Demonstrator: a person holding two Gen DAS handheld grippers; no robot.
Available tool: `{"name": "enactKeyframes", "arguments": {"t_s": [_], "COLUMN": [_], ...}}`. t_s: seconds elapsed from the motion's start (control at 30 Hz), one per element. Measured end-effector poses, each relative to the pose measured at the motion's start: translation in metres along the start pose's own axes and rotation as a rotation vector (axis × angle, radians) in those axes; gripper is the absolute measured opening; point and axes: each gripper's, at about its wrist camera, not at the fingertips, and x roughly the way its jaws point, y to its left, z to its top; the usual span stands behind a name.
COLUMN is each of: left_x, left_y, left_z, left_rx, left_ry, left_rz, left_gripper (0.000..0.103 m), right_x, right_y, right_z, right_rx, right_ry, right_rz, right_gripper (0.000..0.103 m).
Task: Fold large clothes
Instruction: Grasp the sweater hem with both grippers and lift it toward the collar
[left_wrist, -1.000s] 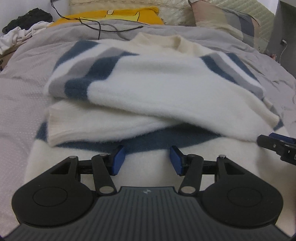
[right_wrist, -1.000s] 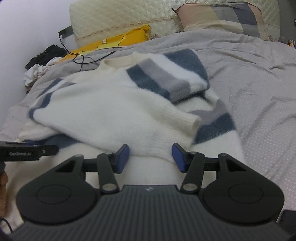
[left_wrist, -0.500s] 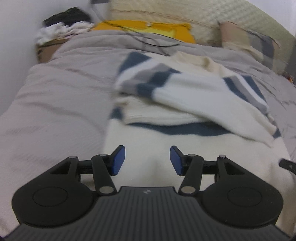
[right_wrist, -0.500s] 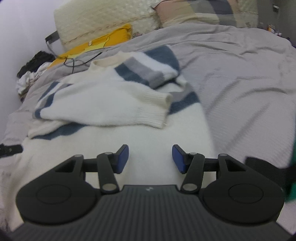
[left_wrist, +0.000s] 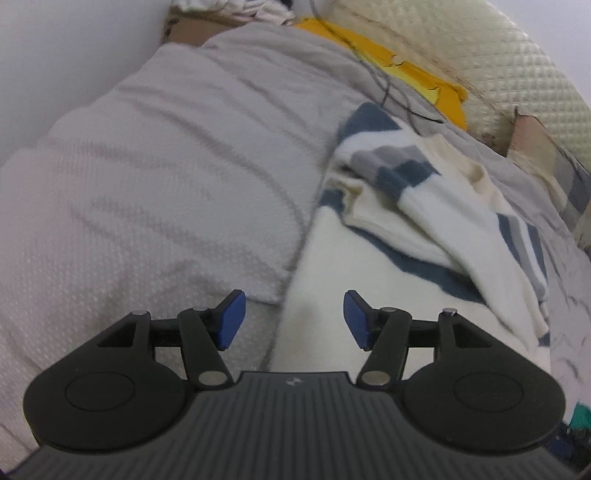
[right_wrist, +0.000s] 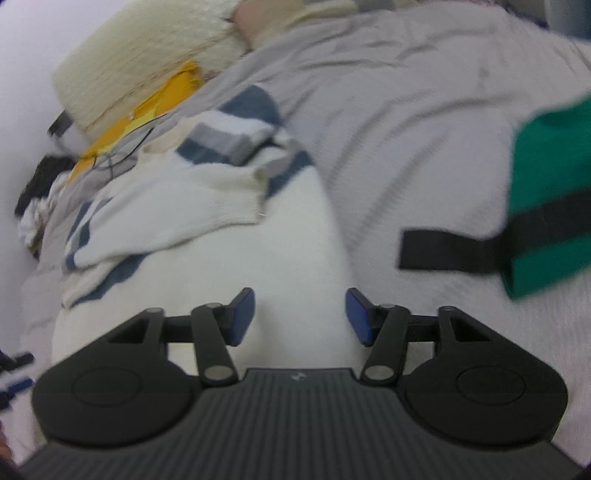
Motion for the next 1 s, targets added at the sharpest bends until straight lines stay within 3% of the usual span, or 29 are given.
{"name": "enactKeyframes", "arguments": {"t_s": [0.07,0.27,0.4,0.5,0.6,0.73,0.77,0.83,1.0], "left_x": [0.009,0.038,0.038,0.034,0.024,0.011,0.011,0.015,0.032], "left_y": [0.006,0.008,0.003,0.006,0.009,0.004,0.001,-0.004,-0.01], "left_z": [0.001,-0.009,-0.017,-0.017,-0.017,-0.019,-0.02,-0.024,-0.035], "left_rx": [-0.045,-0.117,-0.121,-0.164,-0.205,-0.201,-0.192,-0.172,-0.142], "left_ry": [0.054,0.242,0.273,0.279,0.257,0.24,0.253,0.272,0.341], "left_rz": [-0.03,-0.188,-0.2,-0.27,-0.419,-0.598,-0.597,-0.522,-0.301], "left_gripper": [0.064,0.07,0.077,0.077,0.077,0.077,0.078,0.078,0.078], "right_x": [-0.001,0.014,0.022,0.022,0.024,0.014,0.012,0.012,0.024], "right_y": [-0.014,-0.034,-0.041,-0.051,-0.055,-0.047,-0.045,-0.042,-0.043], "right_z": [-0.001,-0.006,-0.01,-0.013,-0.019,-0.014,-0.014,-0.011,-0.019], "right_rx": [0.082,0.232,0.285,0.389,0.503,0.509,0.505,0.492,0.459], "right_ry": [0.01,0.099,0.136,0.169,0.214,0.187,0.183,0.187,0.256], "right_rz": [0.008,0.07,0.11,0.218,0.374,0.484,0.505,0.508,0.369], "right_gripper": [0.081,0.08,0.08,0.083,0.083,0.083,0.083,0.083,0.078]}}
